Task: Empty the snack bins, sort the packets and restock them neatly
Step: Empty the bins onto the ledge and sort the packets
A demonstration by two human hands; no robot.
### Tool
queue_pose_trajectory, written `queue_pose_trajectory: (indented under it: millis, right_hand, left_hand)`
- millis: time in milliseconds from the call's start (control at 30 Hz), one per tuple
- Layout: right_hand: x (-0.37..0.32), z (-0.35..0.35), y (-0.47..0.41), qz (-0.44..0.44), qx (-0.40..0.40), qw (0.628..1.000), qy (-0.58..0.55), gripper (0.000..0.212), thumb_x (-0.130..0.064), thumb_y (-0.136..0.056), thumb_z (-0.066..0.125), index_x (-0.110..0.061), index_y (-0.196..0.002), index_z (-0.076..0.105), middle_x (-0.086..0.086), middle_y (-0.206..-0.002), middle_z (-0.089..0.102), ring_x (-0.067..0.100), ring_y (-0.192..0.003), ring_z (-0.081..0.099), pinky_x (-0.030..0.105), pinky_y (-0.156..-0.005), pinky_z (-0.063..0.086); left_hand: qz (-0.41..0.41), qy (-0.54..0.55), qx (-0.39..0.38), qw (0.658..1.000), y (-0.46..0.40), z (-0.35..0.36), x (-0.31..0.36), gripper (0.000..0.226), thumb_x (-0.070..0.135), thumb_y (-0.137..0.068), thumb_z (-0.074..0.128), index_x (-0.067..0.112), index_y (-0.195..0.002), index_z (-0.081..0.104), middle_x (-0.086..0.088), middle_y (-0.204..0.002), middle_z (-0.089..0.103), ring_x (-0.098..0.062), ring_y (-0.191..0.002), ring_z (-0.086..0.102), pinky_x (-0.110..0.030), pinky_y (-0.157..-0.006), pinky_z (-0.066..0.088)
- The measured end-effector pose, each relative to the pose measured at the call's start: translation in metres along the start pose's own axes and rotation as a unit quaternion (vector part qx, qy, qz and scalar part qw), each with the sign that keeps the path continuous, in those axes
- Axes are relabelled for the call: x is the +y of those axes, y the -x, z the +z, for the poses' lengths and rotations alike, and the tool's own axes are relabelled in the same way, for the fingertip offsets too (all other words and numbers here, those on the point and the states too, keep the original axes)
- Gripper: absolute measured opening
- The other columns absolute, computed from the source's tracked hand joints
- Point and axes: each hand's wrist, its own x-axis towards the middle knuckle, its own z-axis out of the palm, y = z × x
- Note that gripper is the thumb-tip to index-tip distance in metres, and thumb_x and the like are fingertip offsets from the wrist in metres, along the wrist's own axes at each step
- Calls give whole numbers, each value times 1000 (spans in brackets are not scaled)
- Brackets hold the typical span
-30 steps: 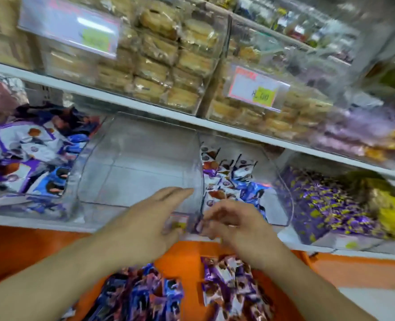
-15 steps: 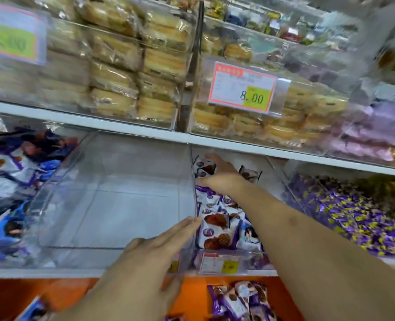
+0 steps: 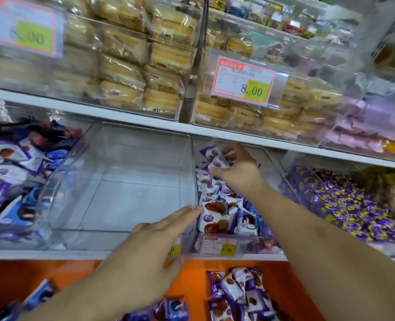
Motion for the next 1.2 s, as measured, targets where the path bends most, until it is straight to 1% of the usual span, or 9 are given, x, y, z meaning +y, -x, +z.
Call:
queue_pose_trajectory:
  millis: [167,267,367,533,667,800,900,1033,1200]
  right_hand:
    - [-6,-59,78,10,-22,997,-67,51,-45,-79,90,-30,-119,62,-2,-114,64,18,-108,64,35,-90,53]
    - [-12,-97,144,2,-124,987,-103,50,-44,-76,92,-34,-118,68,0,-114,74,20,-107,70,41,-94,56]
    - [-4,-109,195,29,-248,956,-156,48,-33,-72,94,-27,-114,70,8,-110,74,14,-100,68,30,-87,53]
    - [68,-74,221,93,-347,933,24,53,-50,-71,94,-37,-117,69,-11,-109,68,1,-99,64,31,-94,52]
    - [128,-60,212,158,-349,915,124,74,-53,-73,92,-32,-138,62,-9,-138,60,13,-133,55,33,-109,45]
    - [155,-66,204,171,-333,890,261,97,-56,-78,86,-21,-157,41,1,-157,48,23,-142,48,33,-114,42]
    - [139,-71,200,140,-315,895,282,72,-54,-84,82,-26,-144,56,-1,-143,58,18,-128,57,31,-105,48]
    - [78,-81,196,62,-305,947,74,22,-34,-91,80,-34,-111,71,-12,-108,73,5,-95,72,34,-90,60]
    - [-5,-82,159,-68,-163,984,-27,17,-24,-95,76,-29,-111,73,-11,-105,73,7,-100,69,28,-89,57]
  left_hand:
    - [-14,-64,0,998,-6,-8,-9,96,40,-99,60,70,-147,-17,35,-166,-6,-8,-156,15,-32,-128,9]
    - [0,-62,14,998,-1,-11,-15,97,36,-98,61,66,-150,-14,30,-168,-2,-3,-156,11,-32,-128,8]
    - [10,-54,40,998,0,-10,-11,96,34,-95,63,61,-155,-6,29,-168,5,-2,-156,14,-40,-129,16]
    - [14,-43,60,997,2,-6,4,90,31,-94,66,53,-160,9,29,-167,13,4,-153,16,-38,-128,20]
    - [22,-52,52,997,1,3,10,88,30,-93,66,50,-160,14,30,-167,14,5,-153,17,-32,-128,19]
    - [28,-69,63,995,-2,8,6,87,31,-93,66,52,-160,15,33,-166,11,8,-152,13,-18,-122,12]
    - [29,-77,65,994,-7,7,-1,89,33,-94,65,57,-158,9,38,-164,3,8,-153,11,-21,-123,13]
    - [43,-88,69,993,-11,6,-3,92,33,-96,64,59,-157,1,44,-161,-6,12,-152,5,-16,-123,8]
    - [8,-79,11,997,-10,8,0,94,31,-97,63,62,-155,-4,53,-153,-15,5,-144,36,-9,-116,16]
